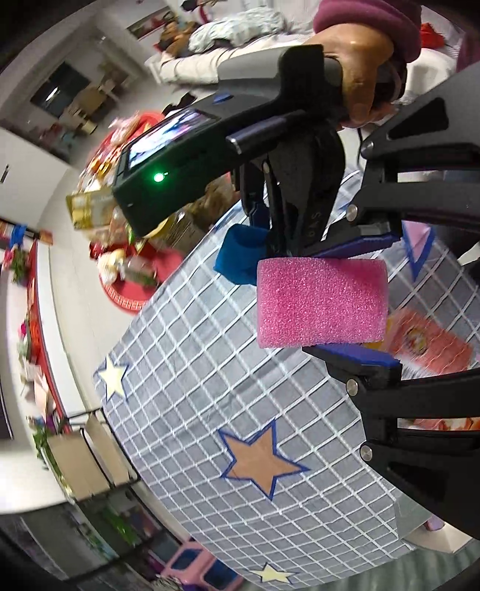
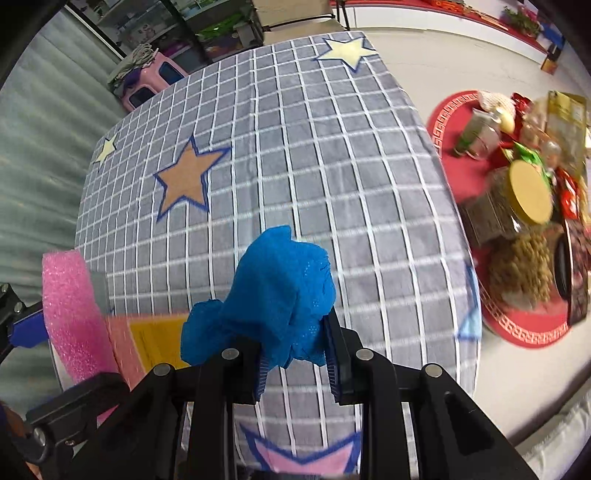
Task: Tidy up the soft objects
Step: 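Carry the pink foam block and blue cloth in both tools over the white box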
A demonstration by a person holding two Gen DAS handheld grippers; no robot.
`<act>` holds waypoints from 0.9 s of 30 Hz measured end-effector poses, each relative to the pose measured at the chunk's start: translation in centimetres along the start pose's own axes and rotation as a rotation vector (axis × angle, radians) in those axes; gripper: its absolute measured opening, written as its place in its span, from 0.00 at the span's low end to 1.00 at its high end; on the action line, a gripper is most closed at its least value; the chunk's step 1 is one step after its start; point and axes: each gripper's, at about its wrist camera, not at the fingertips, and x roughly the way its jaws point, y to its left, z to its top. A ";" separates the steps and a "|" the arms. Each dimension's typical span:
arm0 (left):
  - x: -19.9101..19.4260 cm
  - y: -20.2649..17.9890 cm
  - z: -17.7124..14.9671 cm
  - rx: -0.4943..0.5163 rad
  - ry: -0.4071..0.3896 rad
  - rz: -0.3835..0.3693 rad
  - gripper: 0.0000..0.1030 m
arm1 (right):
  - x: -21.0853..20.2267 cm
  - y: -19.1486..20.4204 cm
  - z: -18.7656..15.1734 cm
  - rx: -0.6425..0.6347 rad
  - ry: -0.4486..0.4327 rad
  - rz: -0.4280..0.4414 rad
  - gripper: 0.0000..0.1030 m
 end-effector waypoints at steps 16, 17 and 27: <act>-3.1 -1.7 -7.7 0.090 0.048 -0.075 0.44 | -2.2 2.1 -7.1 0.045 0.020 -0.027 0.26; -3.3 -1.3 -8.4 0.083 0.051 -0.073 0.44 | -2.3 2.6 -7.7 0.036 0.026 -0.026 0.26; -5.5 3.1 -13.4 -0.031 0.043 -0.022 0.44 | -1.5 6.8 -11.2 -0.042 0.081 -0.002 0.26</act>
